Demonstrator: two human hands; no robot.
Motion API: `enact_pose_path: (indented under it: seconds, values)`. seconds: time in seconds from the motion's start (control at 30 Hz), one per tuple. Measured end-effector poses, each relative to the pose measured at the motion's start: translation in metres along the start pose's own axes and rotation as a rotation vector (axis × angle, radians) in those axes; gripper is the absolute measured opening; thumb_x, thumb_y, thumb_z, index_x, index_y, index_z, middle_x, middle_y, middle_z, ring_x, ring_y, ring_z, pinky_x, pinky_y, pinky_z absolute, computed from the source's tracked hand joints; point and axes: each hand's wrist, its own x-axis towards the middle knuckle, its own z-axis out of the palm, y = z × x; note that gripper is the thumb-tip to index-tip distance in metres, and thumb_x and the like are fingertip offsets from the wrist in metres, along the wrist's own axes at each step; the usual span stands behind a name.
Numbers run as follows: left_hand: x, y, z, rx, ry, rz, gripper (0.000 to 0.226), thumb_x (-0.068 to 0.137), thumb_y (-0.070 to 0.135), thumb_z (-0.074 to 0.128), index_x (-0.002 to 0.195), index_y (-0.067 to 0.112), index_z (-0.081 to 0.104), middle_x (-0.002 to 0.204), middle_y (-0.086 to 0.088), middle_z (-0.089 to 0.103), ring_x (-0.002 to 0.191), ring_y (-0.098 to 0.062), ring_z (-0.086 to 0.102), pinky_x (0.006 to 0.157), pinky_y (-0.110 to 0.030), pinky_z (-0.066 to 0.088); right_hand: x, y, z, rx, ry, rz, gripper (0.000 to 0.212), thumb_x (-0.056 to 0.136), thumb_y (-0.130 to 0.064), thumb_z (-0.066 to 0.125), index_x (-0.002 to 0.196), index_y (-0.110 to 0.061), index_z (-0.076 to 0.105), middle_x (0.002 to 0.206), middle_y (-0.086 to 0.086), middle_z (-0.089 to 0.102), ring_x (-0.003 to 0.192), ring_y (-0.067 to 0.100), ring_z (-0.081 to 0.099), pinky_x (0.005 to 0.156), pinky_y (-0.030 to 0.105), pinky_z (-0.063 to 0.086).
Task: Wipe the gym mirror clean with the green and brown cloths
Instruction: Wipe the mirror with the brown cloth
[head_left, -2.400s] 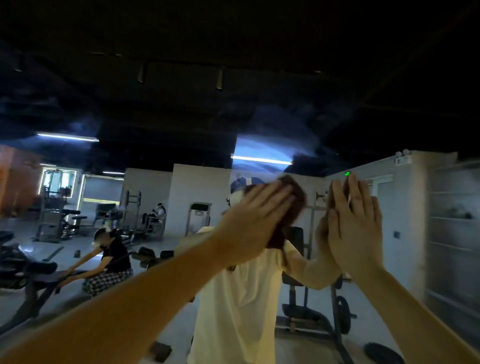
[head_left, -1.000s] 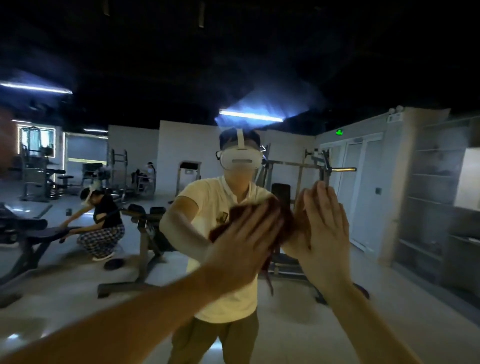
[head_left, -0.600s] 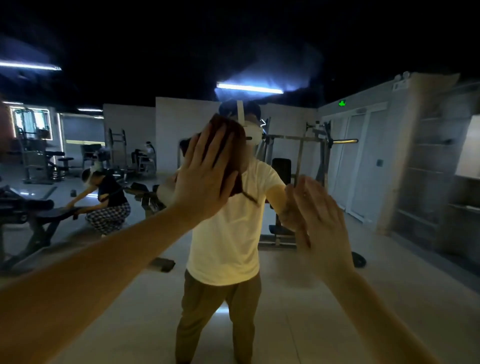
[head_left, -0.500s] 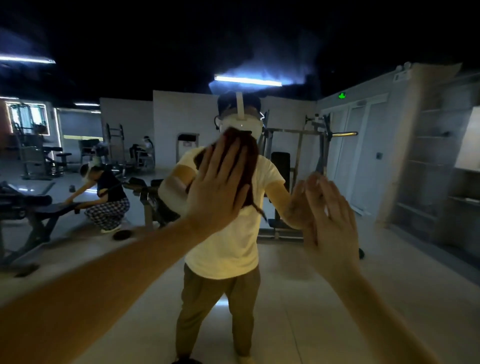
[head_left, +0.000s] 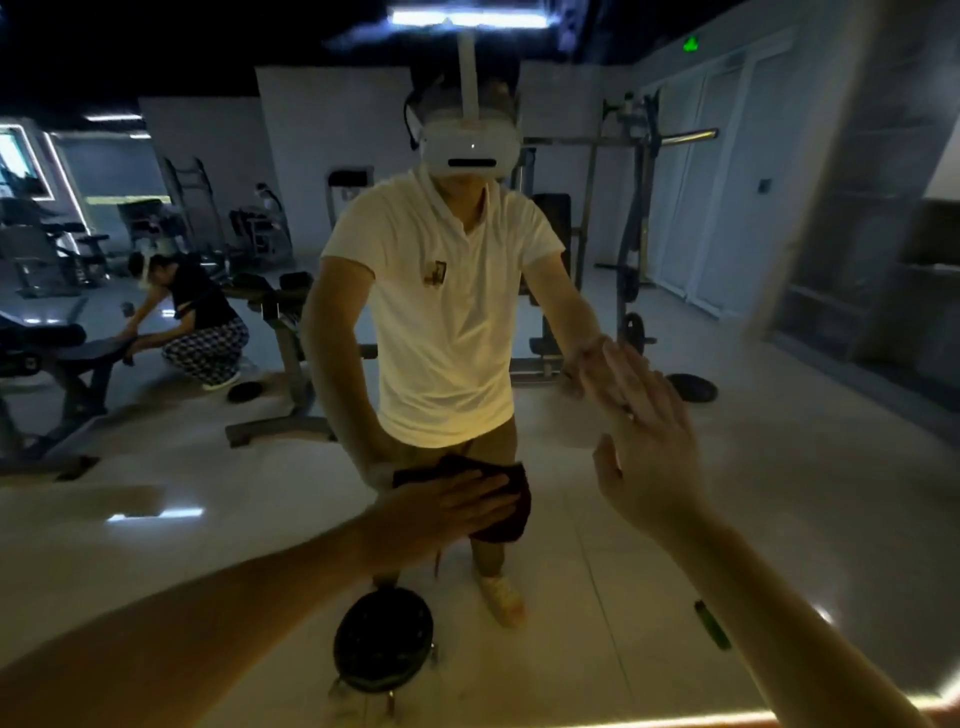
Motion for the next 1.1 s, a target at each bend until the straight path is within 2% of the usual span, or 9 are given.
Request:
enact_pose_path:
  seconds: [0.1, 0.23, 0.3, 0.47, 0.6, 0.7, 0.77, 0.9, 1.1]
  values:
    - [0.033, -0.054, -0.063, -0.062, 0.202, -0.210, 0.088, 0.088, 0.030, 0.070, 0.160, 0.010, 0.023, 0.158, -0.017, 0.042, 0.145, -0.032, 0.038, 0.124, -0.048, 0.017, 0.018, 0.013, -0.020, -0.027, 0.090, 0.119, 0.086, 0.091, -0.007, 0.058, 0.165, -0.019, 0.017, 0.173, 0.010, 0.007, 0.159, 0.028, 0.007, 0.127, 0.052, 0.014]
    - [0.079, -0.107, -0.110, -0.077, 0.366, -0.622, 0.066, 0.106, 0.037, 0.047, 0.160, 0.004, 0.026, 0.165, -0.024, 0.027, 0.154, -0.042, 0.019, 0.128, -0.051, 0.008, 0.043, 0.040, -0.042, -0.029, 0.153, 0.259, 0.089, 0.091, -0.007, 0.061, 0.165, -0.017, 0.013, 0.172, 0.014, 0.004, 0.158, 0.035, 0.007, 0.126, 0.056, 0.017]
    - [0.096, -0.093, -0.106, -0.105, 0.344, -0.682, 0.069, 0.107, 0.037, 0.045, 0.161, 0.003, 0.019, 0.166, -0.025, 0.024, 0.156, -0.042, 0.013, 0.129, -0.051, 0.001, 0.044, 0.049, -0.045, -0.044, 0.085, 0.245, 0.090, 0.091, -0.010, 0.058, 0.166, -0.019, 0.009, 0.173, 0.014, -0.003, 0.159, 0.036, 0.000, 0.126, 0.058, 0.018]
    - [0.107, 0.003, -0.063, 0.011, 0.101, -0.269, 0.079, 0.097, 0.038, 0.061, 0.159, 0.008, 0.023, 0.167, -0.016, 0.014, 0.156, -0.040, 0.008, 0.127, -0.054, -0.008, 0.034, 0.075, -0.051, -0.095, -0.036, 0.053, 0.088, 0.090, -0.021, 0.045, 0.166, -0.023, 0.001, 0.171, 0.014, -0.017, 0.158, 0.034, -0.013, 0.127, 0.055, 0.012]
    - [0.107, 0.090, -0.023, 0.061, -0.200, 0.100, 0.090, 0.090, 0.028, 0.070, 0.159, 0.007, 0.015, 0.168, -0.014, 0.006, 0.154, -0.040, -0.013, 0.121, -0.058, -0.024, 0.033, 0.086, -0.053, -0.176, -0.054, 0.005, 0.091, 0.094, -0.020, 0.052, 0.166, -0.023, -0.003, 0.170, 0.015, -0.020, 0.157, 0.035, -0.015, 0.123, 0.047, 0.003]
    - [0.104, 0.148, -0.009, 0.088, -0.423, 0.294, 0.083, 0.093, 0.028, 0.065, 0.163, 0.013, 0.023, 0.172, -0.008, 0.016, 0.158, -0.034, -0.001, 0.122, -0.058, -0.021, 0.032, 0.084, -0.054, -0.171, -0.084, 0.005, 0.089, 0.093, -0.028, 0.046, 0.164, -0.025, -0.009, 0.169, 0.015, -0.021, 0.157, 0.036, -0.016, 0.124, 0.048, 0.003]
    - [0.107, 0.152, -0.013, 0.101, -0.398, 0.306, 0.084, 0.092, 0.026, 0.069, 0.163, 0.015, 0.026, 0.172, -0.007, 0.019, 0.159, -0.031, 0.009, 0.124, -0.057, -0.017, 0.033, 0.085, -0.057, -0.158, -0.109, 0.006, 0.091, 0.093, -0.028, 0.048, 0.164, -0.026, -0.009, 0.169, 0.015, -0.022, 0.157, 0.036, -0.017, 0.125, 0.050, 0.007]
    - [0.123, 0.072, -0.046, -0.052, -0.080, 0.101, 0.076, 0.094, 0.018, 0.064, 0.161, 0.016, 0.028, 0.169, -0.007, 0.025, 0.157, -0.028, 0.019, 0.129, -0.047, 0.000, 0.030, 0.088, -0.061, -0.159, -0.134, -0.003, 0.095, 0.093, -0.028, 0.053, 0.164, -0.027, -0.009, 0.168, 0.013, -0.026, 0.156, 0.034, -0.020, 0.124, 0.048, 0.002]
    - [0.129, -0.088, -0.132, 0.011, 0.094, -0.425, 0.069, 0.097, 0.028, 0.050, 0.161, 0.011, 0.029, 0.168, -0.015, 0.025, 0.156, -0.034, 0.018, 0.127, -0.051, 0.008, 0.033, 0.076, -0.066, -0.099, -0.171, 0.049, 0.095, 0.096, -0.020, 0.052, 0.163, -0.028, -0.013, 0.164, 0.008, -0.038, 0.151, 0.028, -0.035, 0.119, 0.042, -0.017]
